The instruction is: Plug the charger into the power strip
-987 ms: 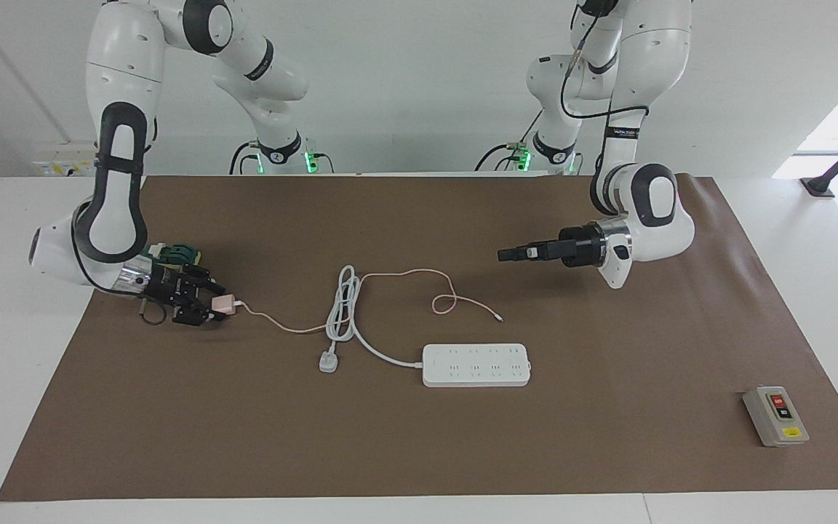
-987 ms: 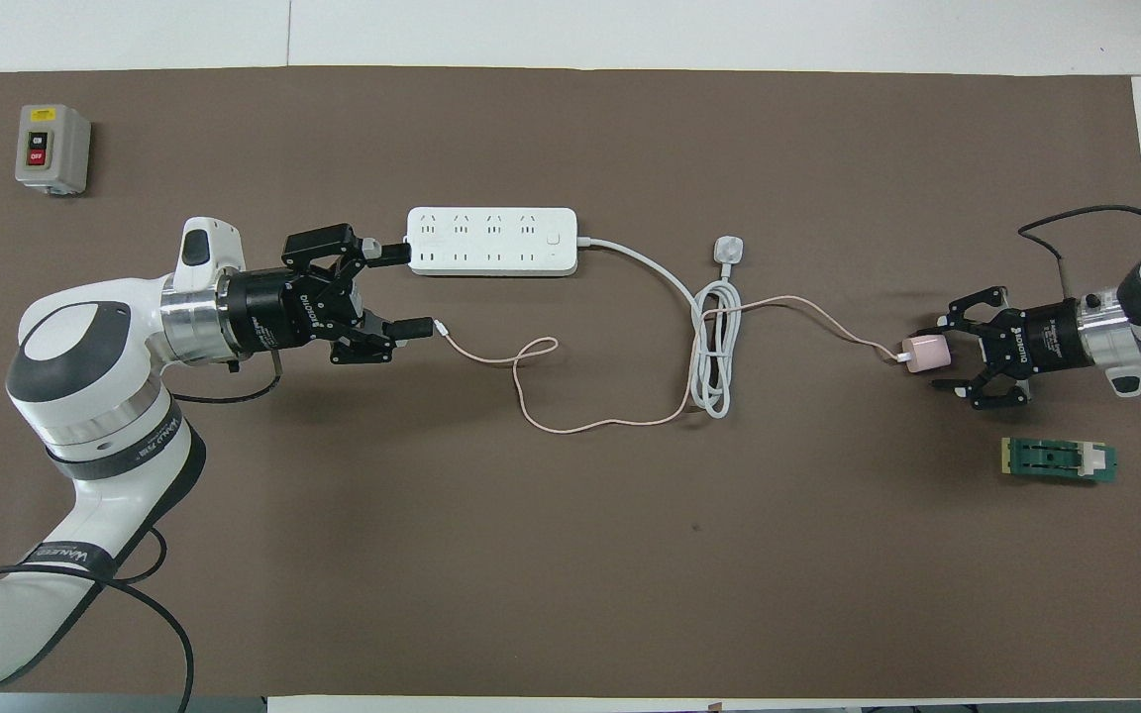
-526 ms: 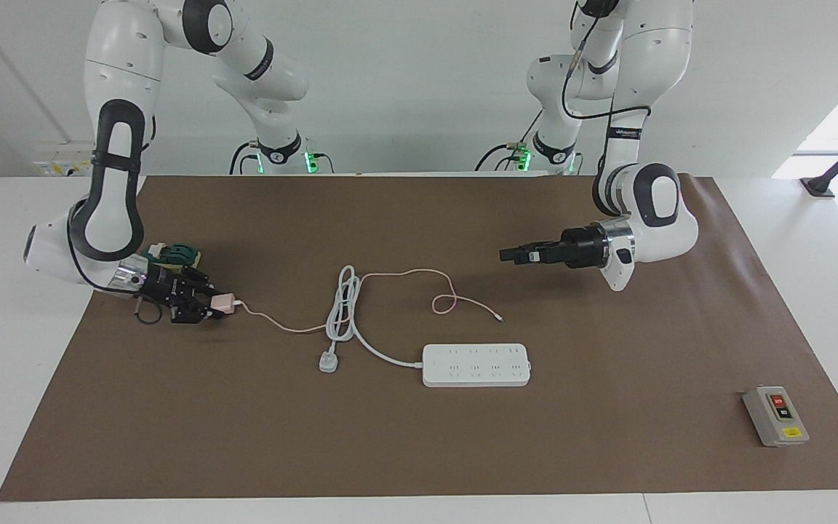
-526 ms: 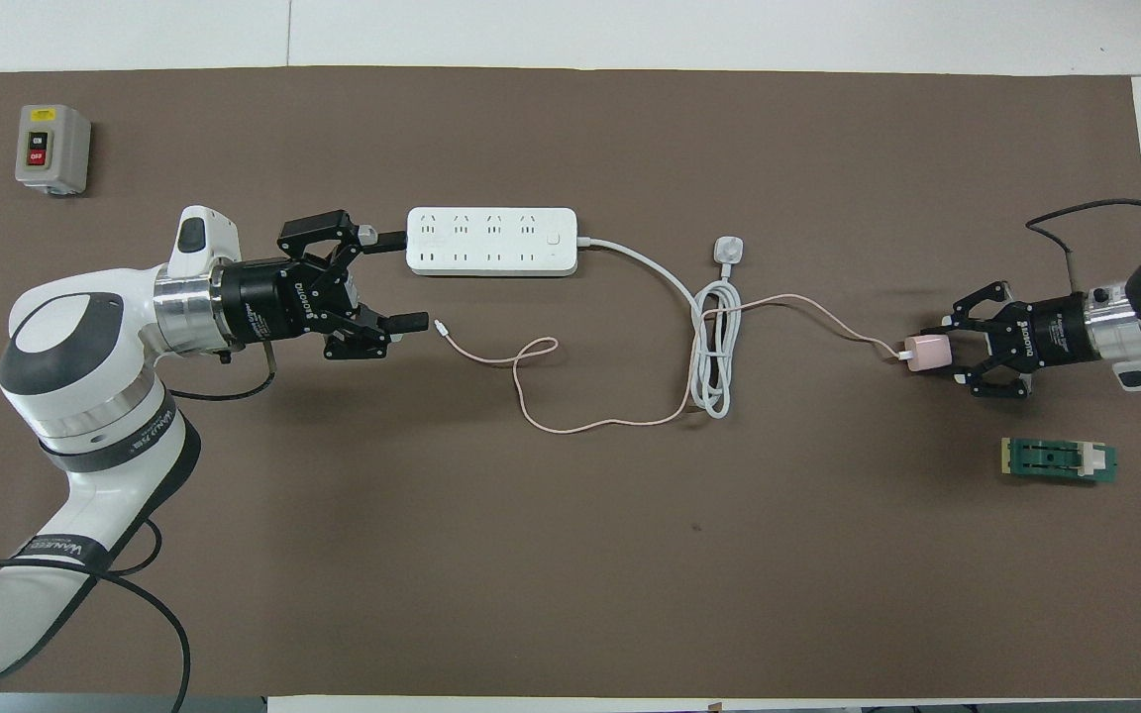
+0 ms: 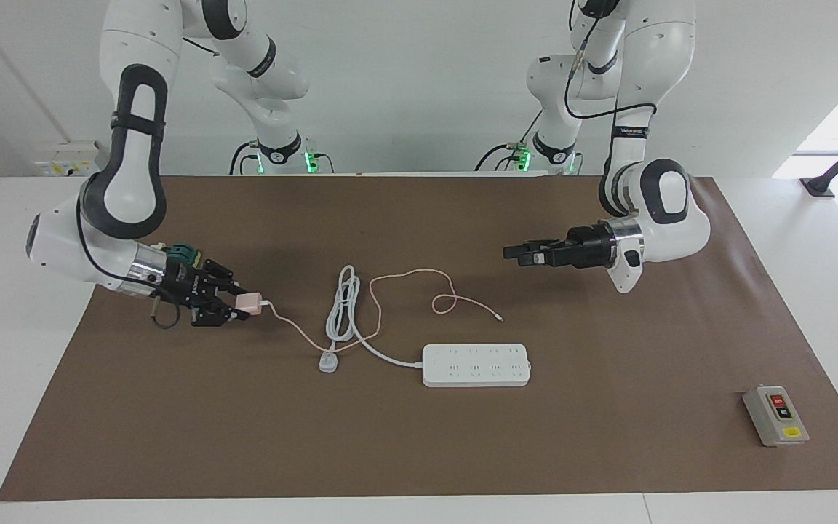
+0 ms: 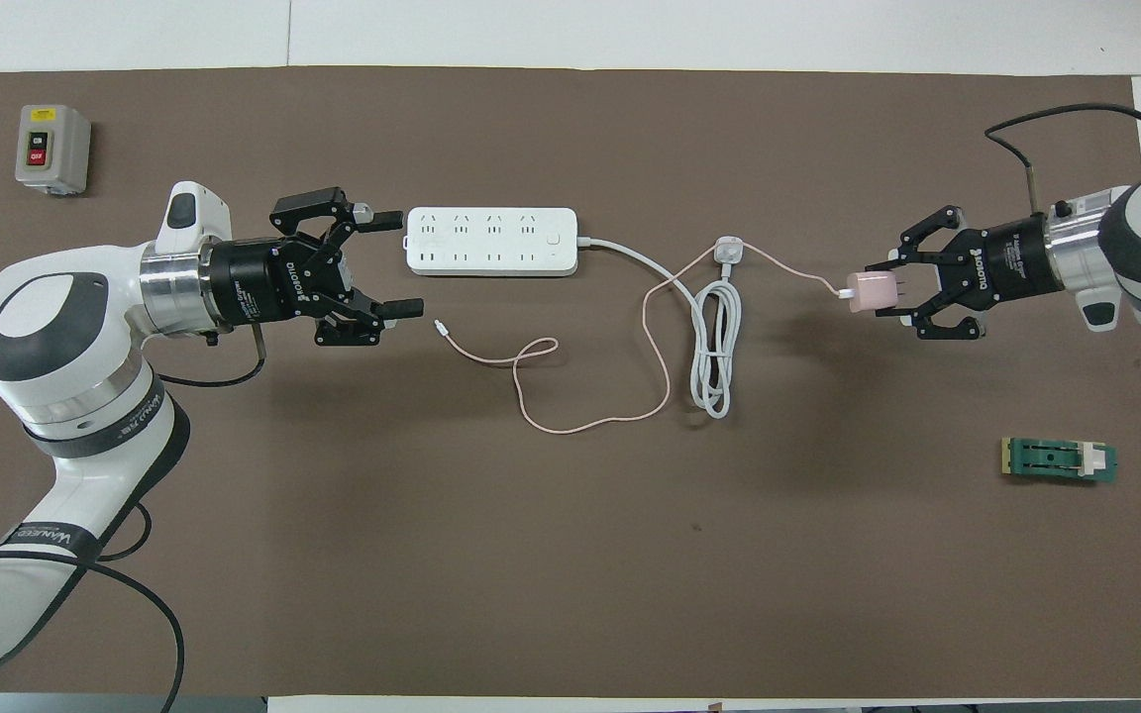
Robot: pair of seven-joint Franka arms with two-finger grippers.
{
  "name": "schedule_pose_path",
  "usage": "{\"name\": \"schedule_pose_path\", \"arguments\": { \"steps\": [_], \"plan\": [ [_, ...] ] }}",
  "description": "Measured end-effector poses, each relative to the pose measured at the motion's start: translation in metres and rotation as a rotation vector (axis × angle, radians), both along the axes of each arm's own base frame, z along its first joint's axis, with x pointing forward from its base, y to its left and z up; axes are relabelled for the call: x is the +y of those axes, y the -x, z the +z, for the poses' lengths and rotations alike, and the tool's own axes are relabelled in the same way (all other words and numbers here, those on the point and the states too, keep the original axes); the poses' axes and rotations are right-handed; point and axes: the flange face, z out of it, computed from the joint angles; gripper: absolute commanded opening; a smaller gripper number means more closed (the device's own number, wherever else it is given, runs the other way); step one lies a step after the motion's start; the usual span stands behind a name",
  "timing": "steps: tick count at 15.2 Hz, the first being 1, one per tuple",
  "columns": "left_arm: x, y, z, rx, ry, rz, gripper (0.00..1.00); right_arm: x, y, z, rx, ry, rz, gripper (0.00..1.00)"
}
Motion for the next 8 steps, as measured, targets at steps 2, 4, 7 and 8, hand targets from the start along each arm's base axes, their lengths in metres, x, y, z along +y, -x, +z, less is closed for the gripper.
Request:
{"name": "schedule_pose_path", "arguments": {
  "steps": [2,4,7,8],
  "plan": [
    [0.0,0.0,-0.002,0.005,-0.003,0.001,1.0,0.049,0.003,0.042,-0.011,-0.004,0.006,0.0],
    [0.001,-0.001,-0.003,-0.013,-0.01,0.005,1.0,0.094,0.01,0.072,-0.037,-0.026,0.042,0.0],
    [0.002,-0.002,-0.005,-0.197,-0.027,0.005,1.0,0.171,0.012,0.085,-0.067,-0.063,0.026,0.0],
    [0.002,-0.003,-0.006,-0.263,-0.033,0.003,1.0,0.197,0.014,0.085,-0.075,-0.065,0.007,0.0]
  ]
}}
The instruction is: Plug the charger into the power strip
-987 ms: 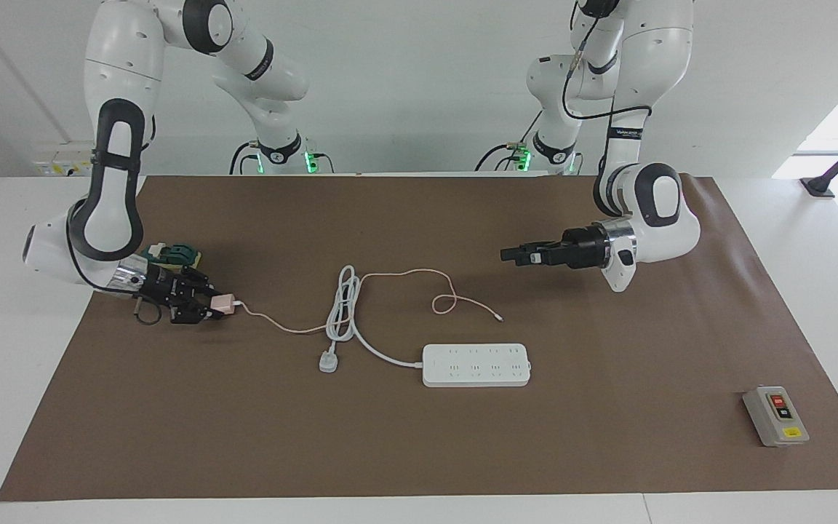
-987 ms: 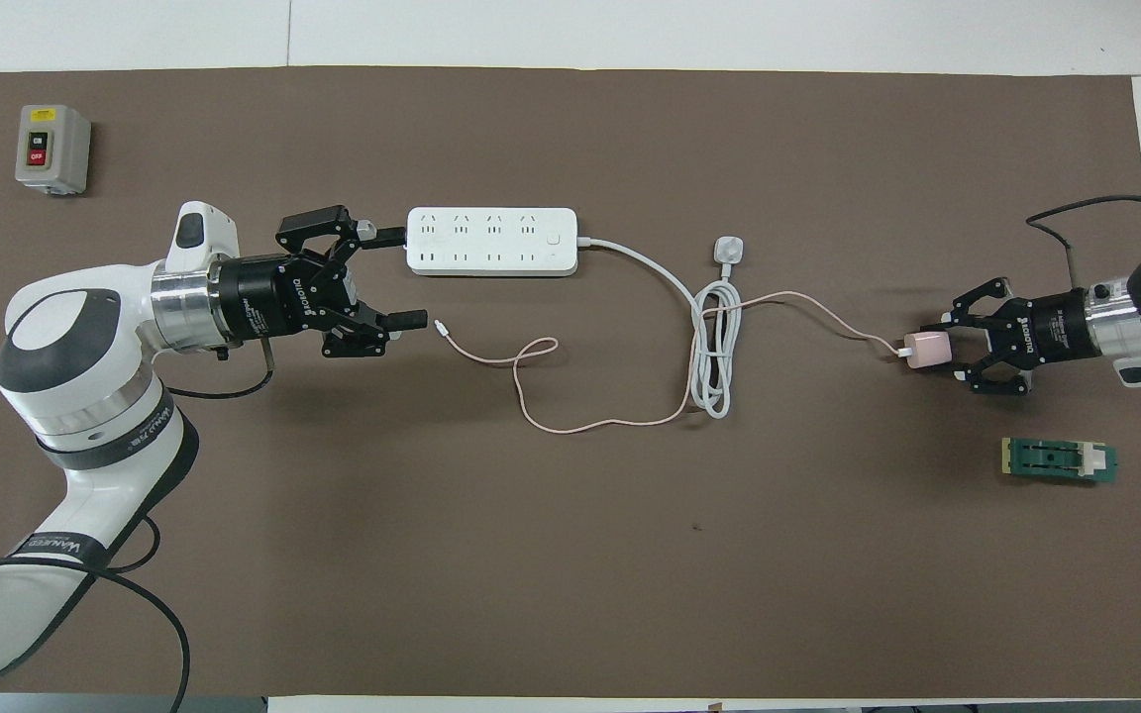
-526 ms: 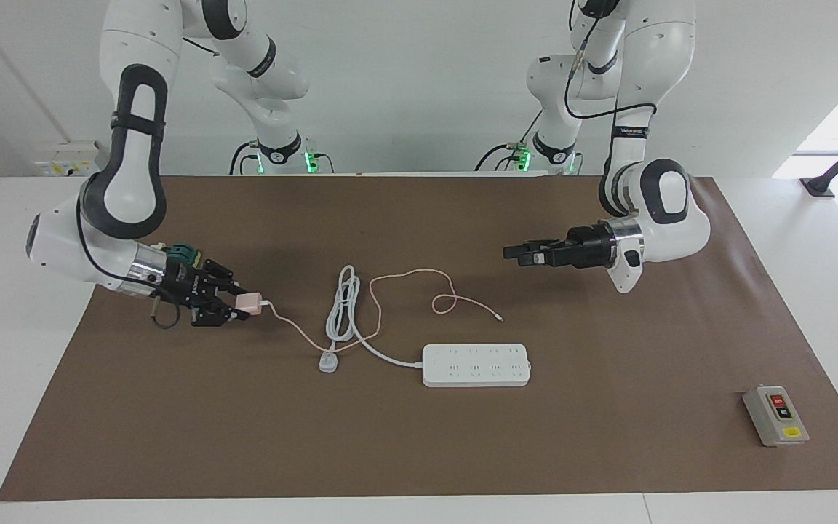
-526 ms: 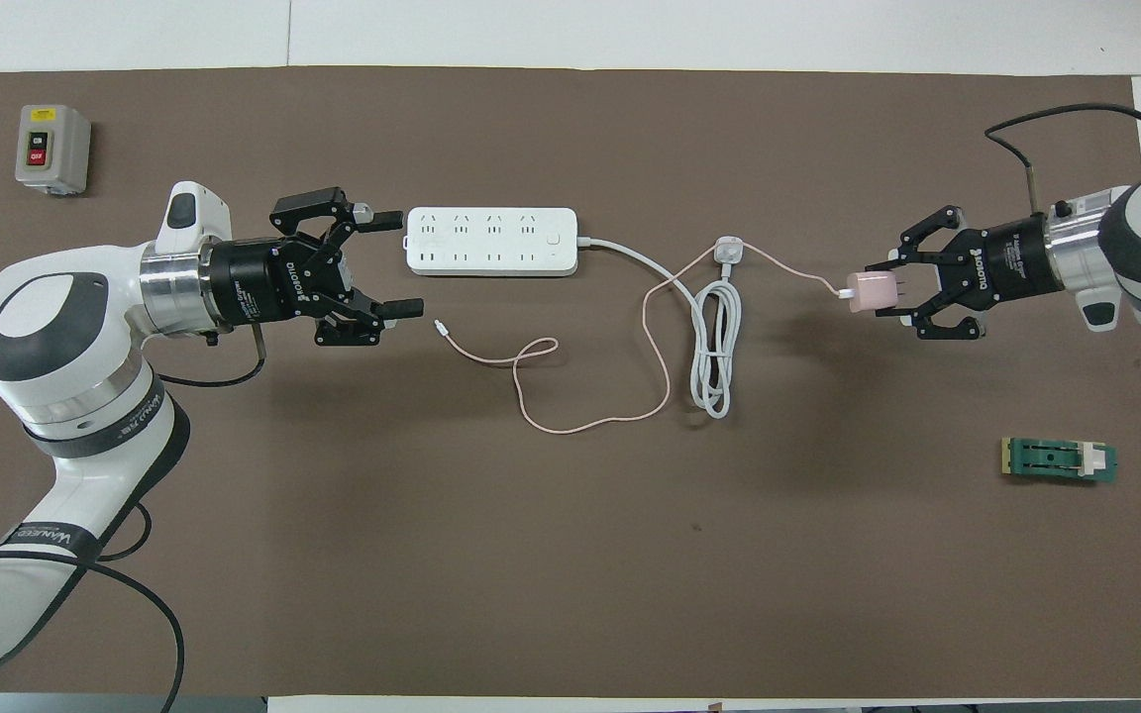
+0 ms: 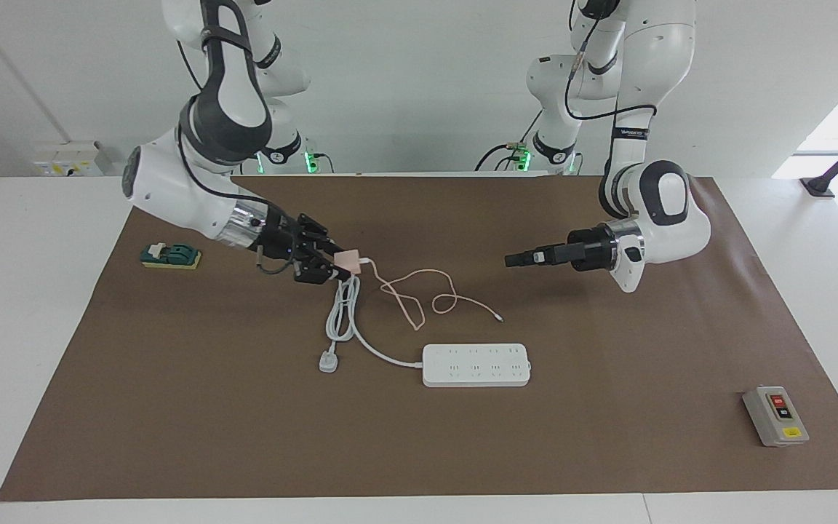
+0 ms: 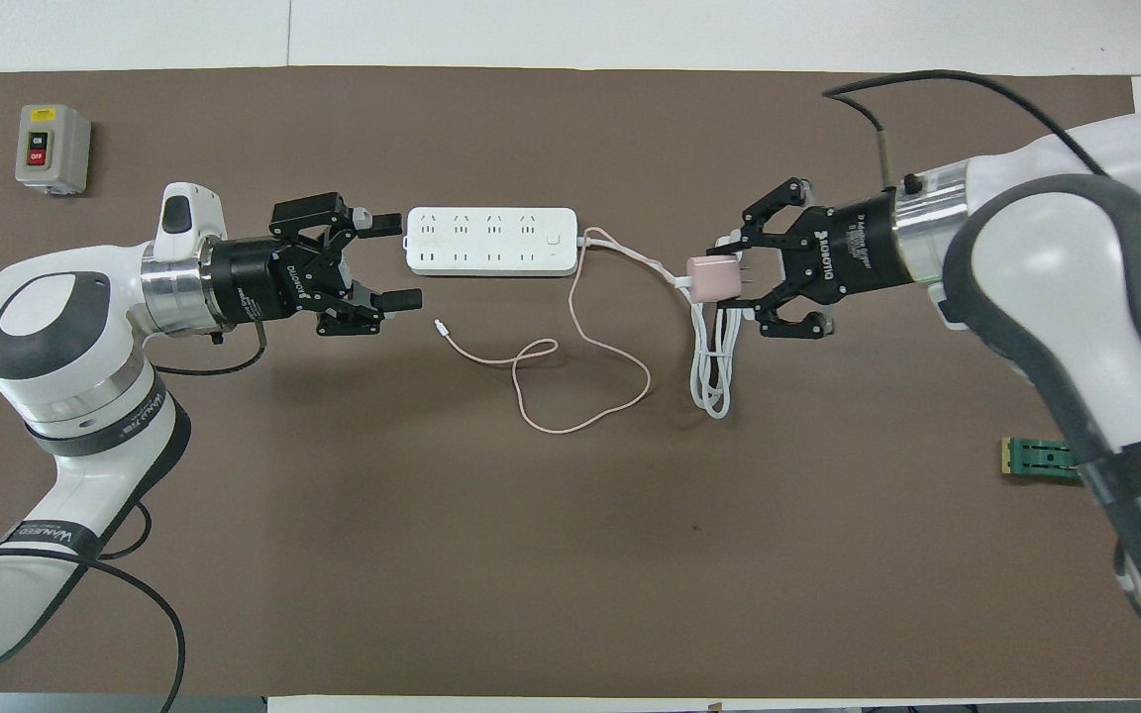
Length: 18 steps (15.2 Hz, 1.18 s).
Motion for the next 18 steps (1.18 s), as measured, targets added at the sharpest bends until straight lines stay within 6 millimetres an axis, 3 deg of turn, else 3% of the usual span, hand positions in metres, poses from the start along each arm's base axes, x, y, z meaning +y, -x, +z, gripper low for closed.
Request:
{"name": "schedule_pose_path", "arguments": {
  "steps": [5,8,13,18],
  "plan": [
    [-0.004,0.0,-0.014,-0.296,-0.016,-0.029,1.0,0.125,0.025,0.003,-0.046,0.012,-0.044,0.0],
    [-0.01,0.001,-0.021,-0.349,-0.018,-0.042,1.0,0.175,0.024,0.003,-0.027,0.003,-0.05,0.0],
    [-0.011,0.002,-0.023,-0.4,-0.019,-0.048,1.0,0.194,-0.001,-0.019,0.001,0.016,-0.071,0.0],
    [-0.011,0.001,-0.03,-0.48,-0.023,-0.055,1.0,0.208,0.005,-0.018,0.043,0.012,-0.09,0.0]
  ]
}}
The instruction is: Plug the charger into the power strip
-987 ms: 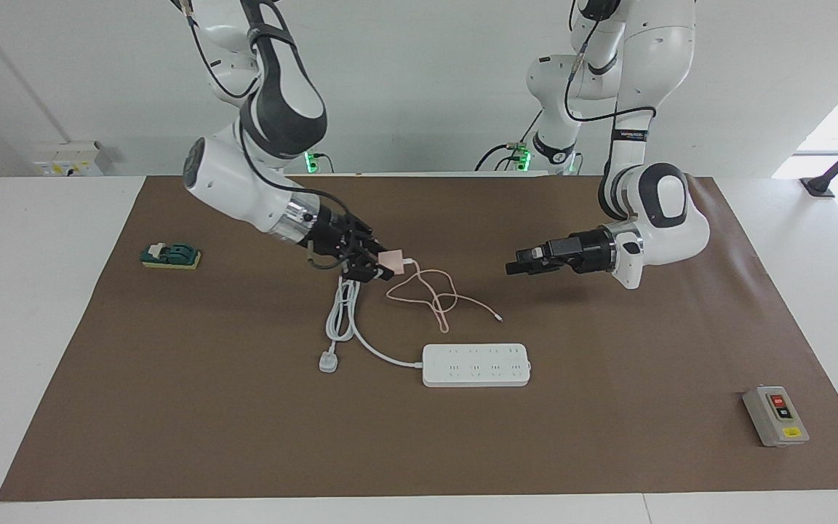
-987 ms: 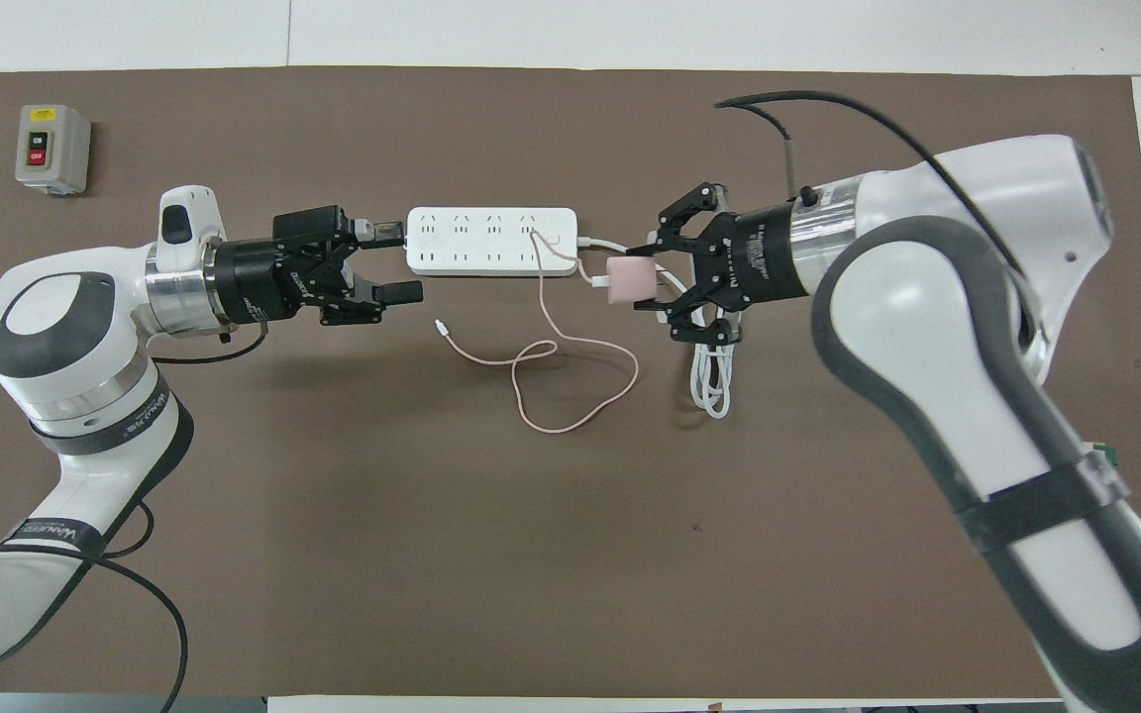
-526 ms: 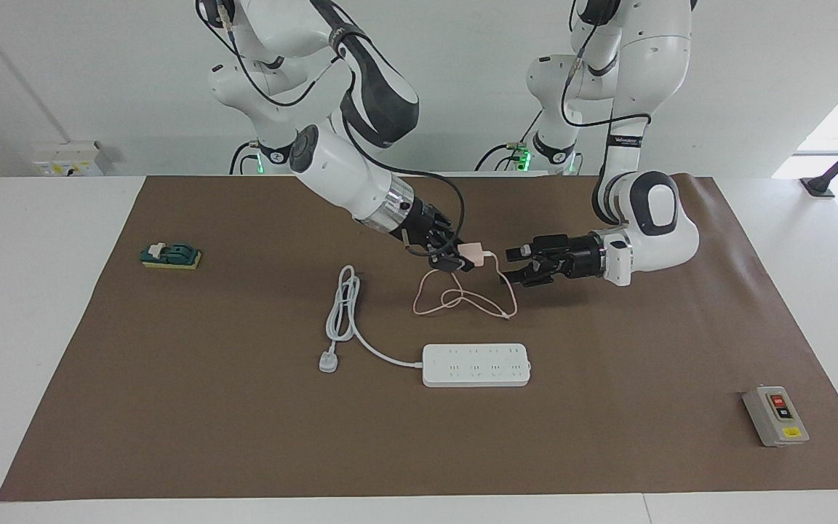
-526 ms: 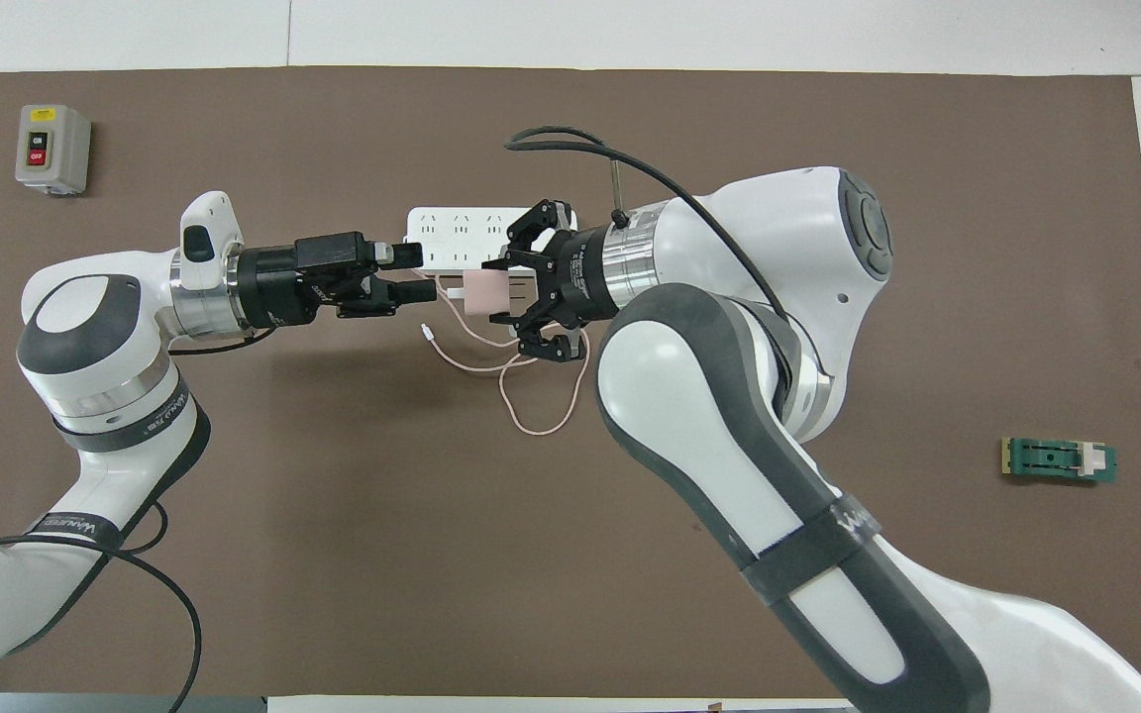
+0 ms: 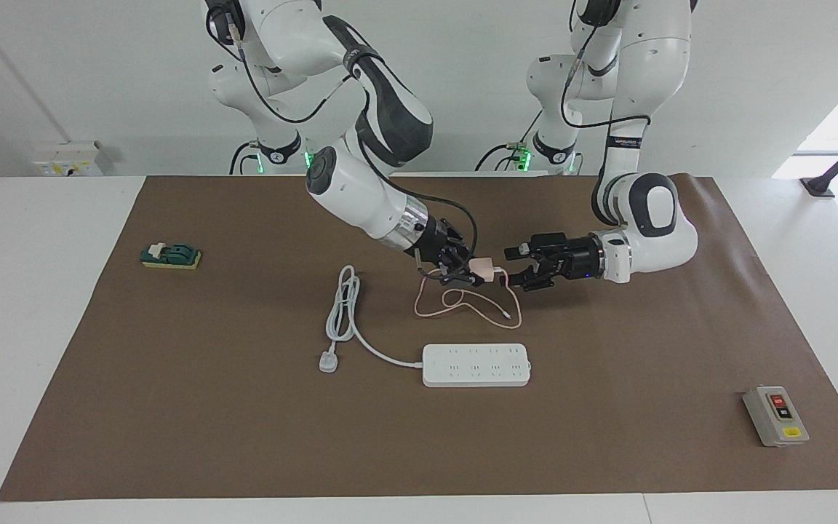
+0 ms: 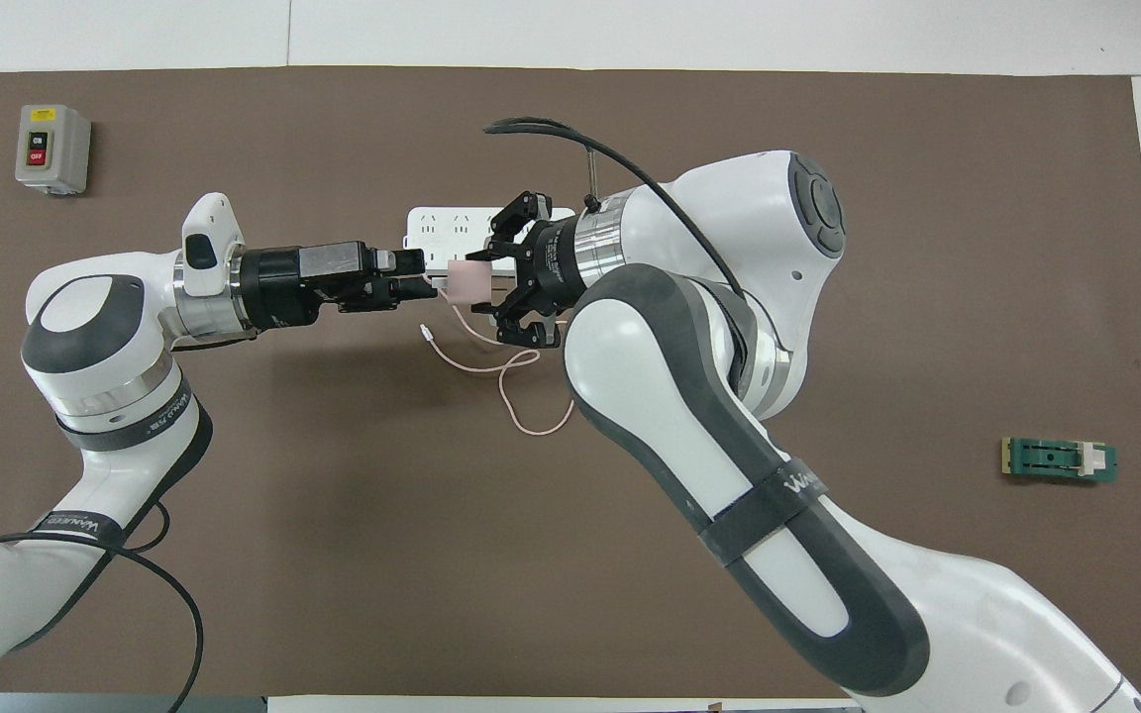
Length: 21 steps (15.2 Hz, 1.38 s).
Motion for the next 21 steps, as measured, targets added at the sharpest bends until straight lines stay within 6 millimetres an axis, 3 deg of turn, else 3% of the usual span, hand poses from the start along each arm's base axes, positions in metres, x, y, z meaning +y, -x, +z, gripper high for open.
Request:
{"name": "schedule_pose_path", "arguments": {
  "steps": [5,21],
  "plan": [
    [0.001,0.0,-0.007,-0.021,-0.002,-0.002,1.0,0.023,0.014,0.002,0.025,-0.003,0.009,0.0],
    [0.0,0.014,-0.021,-0.043,0.017,-0.031,1.0,0.021,0.012,-0.001,0.03,0.0,0.003,0.0]
  ]
}}
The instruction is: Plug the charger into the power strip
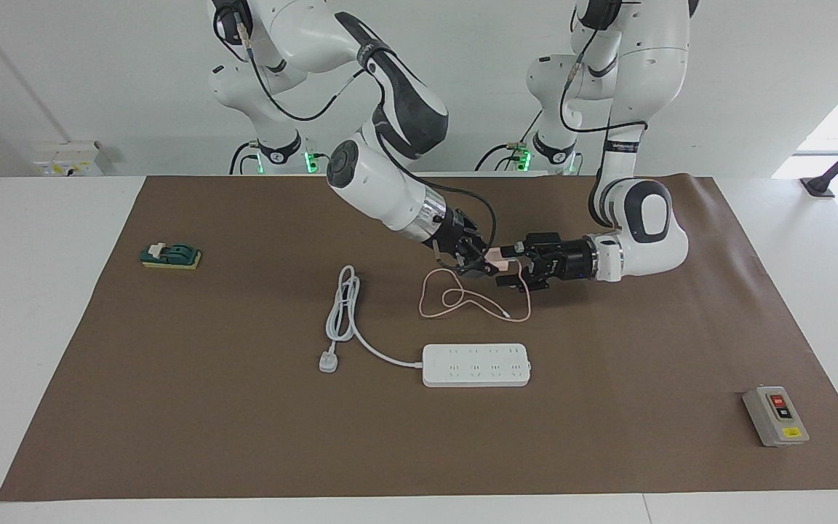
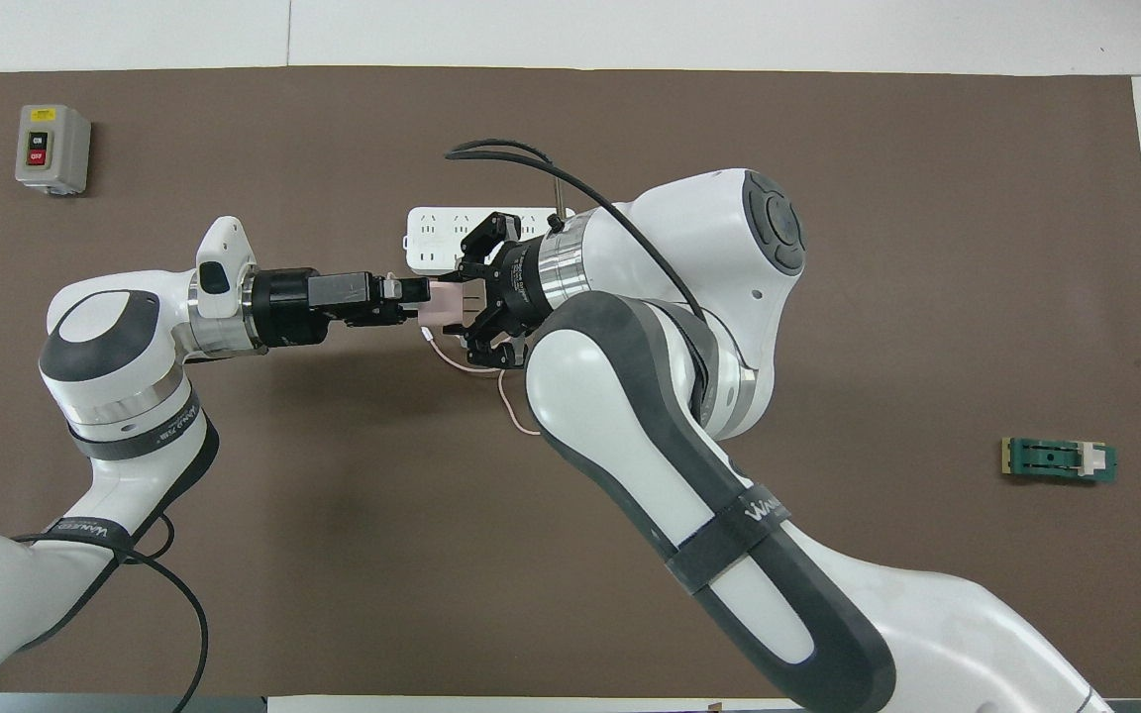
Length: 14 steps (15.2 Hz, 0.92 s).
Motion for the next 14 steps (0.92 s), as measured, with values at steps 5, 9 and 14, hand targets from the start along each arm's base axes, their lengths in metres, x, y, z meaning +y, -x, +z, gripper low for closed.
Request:
{"name": "schedule_pose_path", "arguments": {
  "steps": [5,9,14],
  "plan": [
    [-0.0009,0.0011,-0.0006,0.0,0.001,-0.003,1.0,-0.0012,-0.0008,-0.0001,0.0,0.001,-0.002,0.0],
    [-0.0009,0.002,-0.0005,0.0,0.002,-0.004,1.0,-0.0014,-0.001,-0.0001,0.0,0.001,-0.003,0.0],
    [-0.0012,0.0033,0.0001,0.0,0.006,-0.008,0.9,-0.0016,-0.0012,0.0001,-0.001,0.001,-0.003,0.0]
  ]
}}
